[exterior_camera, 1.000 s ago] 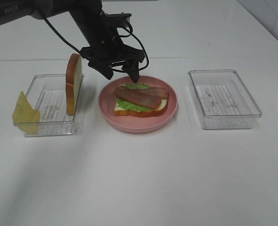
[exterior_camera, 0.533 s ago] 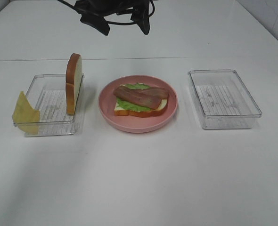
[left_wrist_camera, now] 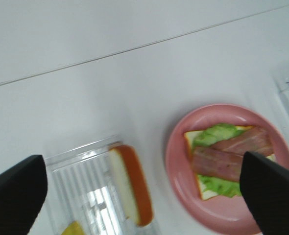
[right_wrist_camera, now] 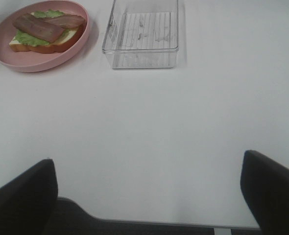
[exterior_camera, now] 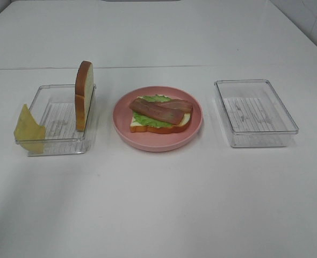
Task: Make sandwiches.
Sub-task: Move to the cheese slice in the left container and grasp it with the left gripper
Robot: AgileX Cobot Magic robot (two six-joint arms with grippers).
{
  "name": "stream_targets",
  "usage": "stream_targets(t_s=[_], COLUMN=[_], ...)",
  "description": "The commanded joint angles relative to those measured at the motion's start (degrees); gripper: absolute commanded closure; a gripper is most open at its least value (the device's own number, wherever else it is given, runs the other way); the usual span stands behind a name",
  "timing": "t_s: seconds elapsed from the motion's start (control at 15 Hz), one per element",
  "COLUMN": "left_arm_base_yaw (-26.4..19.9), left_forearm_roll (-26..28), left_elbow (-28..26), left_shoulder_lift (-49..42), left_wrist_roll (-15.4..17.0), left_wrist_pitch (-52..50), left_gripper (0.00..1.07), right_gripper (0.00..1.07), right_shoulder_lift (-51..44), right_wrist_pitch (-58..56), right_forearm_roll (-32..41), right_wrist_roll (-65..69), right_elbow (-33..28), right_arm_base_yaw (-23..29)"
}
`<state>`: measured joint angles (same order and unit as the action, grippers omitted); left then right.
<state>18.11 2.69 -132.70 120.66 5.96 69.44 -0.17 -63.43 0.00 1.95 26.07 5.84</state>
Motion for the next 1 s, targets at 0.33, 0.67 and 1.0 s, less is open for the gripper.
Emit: stream_targets(t_s=[0.33, 0.67, 1.0], left_arm_base_yaw=[-12.9, -12.9, -12.5], left_forearm_roll=[-0.2, -1.9, -1.7], left_elbow=[31.6, 40.6, 40.4], left_shoulder_lift=[-19.7, -17.4, -7.1], left_wrist_roll=[-1.8, -2.7, -2.4], left_wrist_pitch=[6.1, 6.0, 4.8], left_gripper=[0.04, 0.04, 0.07], right_gripper=[0.11, 0.11, 0.11], right_shoulder_lift=[-1.9, -1.9, -1.9], right_wrist_pitch=[0.4, 0.4, 0.4], right_forearm_roll=[0.0, 0.0, 0.0], right_wrist_roll=[-0.4, -0.4, -0.4], right_elbow=[-0.2, -0.2, -0.2], right_arm_base_yaw=[0.1, 0.1, 0.1])
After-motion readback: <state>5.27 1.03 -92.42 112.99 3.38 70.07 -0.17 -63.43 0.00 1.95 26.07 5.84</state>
